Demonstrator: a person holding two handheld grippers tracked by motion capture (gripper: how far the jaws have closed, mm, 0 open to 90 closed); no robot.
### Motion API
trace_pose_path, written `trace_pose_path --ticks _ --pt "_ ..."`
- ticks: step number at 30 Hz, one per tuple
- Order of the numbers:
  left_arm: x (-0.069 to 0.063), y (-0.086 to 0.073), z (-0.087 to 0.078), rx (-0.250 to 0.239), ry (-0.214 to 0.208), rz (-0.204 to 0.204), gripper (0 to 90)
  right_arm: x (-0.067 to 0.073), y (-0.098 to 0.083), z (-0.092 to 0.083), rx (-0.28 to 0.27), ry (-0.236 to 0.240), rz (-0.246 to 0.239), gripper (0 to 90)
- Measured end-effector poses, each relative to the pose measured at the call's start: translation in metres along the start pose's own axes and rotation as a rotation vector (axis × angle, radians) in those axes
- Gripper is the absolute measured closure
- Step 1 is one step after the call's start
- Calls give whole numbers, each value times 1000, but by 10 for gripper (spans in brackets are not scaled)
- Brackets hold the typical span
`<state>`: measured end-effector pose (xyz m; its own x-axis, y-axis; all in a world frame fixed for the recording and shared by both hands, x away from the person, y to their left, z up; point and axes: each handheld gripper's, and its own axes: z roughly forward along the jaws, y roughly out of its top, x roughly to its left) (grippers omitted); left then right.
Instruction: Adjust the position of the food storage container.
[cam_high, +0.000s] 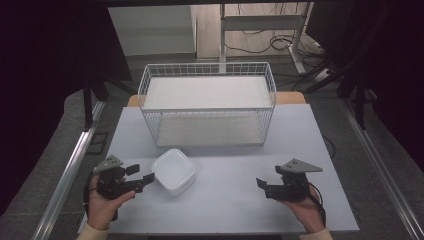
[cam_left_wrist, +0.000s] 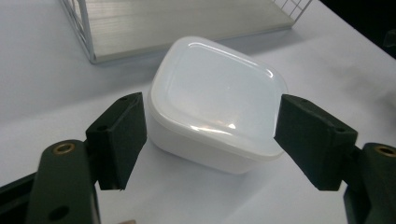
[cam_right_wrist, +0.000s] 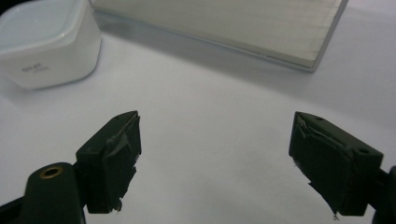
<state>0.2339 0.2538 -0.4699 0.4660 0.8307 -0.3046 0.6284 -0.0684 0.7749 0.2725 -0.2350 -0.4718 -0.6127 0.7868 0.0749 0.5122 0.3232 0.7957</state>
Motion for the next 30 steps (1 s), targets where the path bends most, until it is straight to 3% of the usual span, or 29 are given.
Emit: trace_pose_path --ticks 13,21,30 --pt "-4 -1 -6 -11 -8 5 248 4 0 0 25 -26 -40 196" --pt "-5 -1 1 16 -10 -1 248 1 1 -1 29 -19 -27 197" --pt "-6 -1 -3 8 -11 -10 275 -1 1 -2 40 -24 -27 203"
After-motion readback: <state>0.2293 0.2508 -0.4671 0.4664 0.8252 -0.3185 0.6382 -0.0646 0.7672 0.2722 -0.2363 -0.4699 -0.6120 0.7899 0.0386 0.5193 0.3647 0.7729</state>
